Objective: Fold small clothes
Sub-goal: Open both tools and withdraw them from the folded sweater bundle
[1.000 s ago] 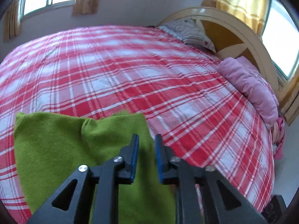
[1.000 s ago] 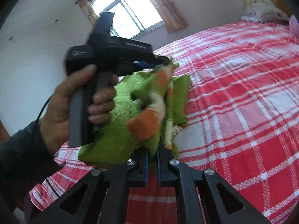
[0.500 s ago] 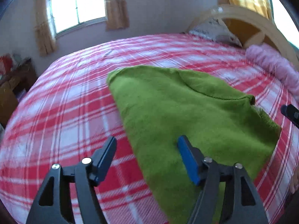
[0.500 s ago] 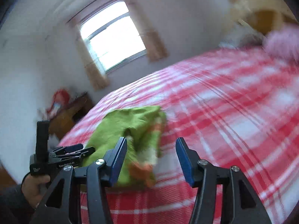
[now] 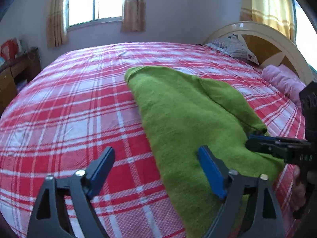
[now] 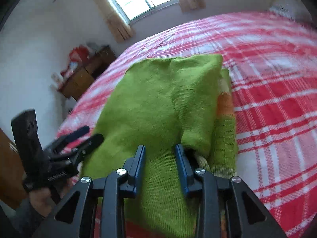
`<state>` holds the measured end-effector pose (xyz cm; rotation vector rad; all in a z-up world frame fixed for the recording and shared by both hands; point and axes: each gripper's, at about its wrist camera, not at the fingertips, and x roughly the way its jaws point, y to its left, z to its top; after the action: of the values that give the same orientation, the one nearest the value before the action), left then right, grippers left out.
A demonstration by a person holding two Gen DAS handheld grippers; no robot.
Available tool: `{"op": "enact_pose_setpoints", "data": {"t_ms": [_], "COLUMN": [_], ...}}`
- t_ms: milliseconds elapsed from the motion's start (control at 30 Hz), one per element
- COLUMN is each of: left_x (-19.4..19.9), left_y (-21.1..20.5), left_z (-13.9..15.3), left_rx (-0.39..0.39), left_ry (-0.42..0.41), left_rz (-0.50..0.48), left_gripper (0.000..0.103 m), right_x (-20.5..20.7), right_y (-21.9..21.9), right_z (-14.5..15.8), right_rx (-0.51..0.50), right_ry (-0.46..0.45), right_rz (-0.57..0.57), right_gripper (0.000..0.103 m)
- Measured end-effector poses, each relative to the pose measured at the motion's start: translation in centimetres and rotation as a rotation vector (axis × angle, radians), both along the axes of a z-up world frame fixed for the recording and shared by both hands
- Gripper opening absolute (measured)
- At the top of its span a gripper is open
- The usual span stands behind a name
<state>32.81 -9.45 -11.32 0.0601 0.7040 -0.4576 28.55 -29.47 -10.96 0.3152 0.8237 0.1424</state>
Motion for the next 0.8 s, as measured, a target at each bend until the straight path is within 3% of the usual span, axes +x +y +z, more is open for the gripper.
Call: {"op": "enact_pose_setpoints", "data": {"t_ms": [100, 200, 367, 467, 533, 600, 800], "left_x": [-0.2, -1.0, -1.5, -1.2, -1.1, -0.8, -0.3], "left_y": [0.8, 1.6, 2.3, 2.5, 2.9, 3.5, 4.5], "left_z": [-0.1, -0.2, -0.5, -0.8, -1.0, -1.2, -1.6], "left_rx": [-0.033, -0.043, -0.059, -0.07, -0.086, -0.103, -0.178], "left_ry": [0.016, 0.019, 0.031, 0.049, 0.062, 0.083, 0.128], "left_rz": [0.015, 0.035, 0.058, 0.059, 0.065, 0.09, 0.095], "left_gripper": [0.097, 0.101, 0.103, 0.103, 0.103, 0.103, 0.103], "right_x": [0.1, 1.1, 7.0, 10.2, 12.3, 13.3, 12.3], "right_y": [0.8, 2.7, 8.3, 10.3, 11.9, 12.8, 12.1], "right_z": [1.6, 4.0, 4.6, 3.5, 1.7, 0.0, 1.2], "right_rx": [-0.08, -0.195, -0.442, -0.49, -0.526, -0.523, -0.437], "right_ry": [0.012, -0.047, -0.026, 0.021, 0.082, 0.114, 0.027], "right_rz": [0.005, 0.055, 0.208, 0.269, 0.306, 0.324, 0.278], "right_gripper": [0.032, 0.032, 0.031, 0.03, 0.023, 0.022, 0.022]}}
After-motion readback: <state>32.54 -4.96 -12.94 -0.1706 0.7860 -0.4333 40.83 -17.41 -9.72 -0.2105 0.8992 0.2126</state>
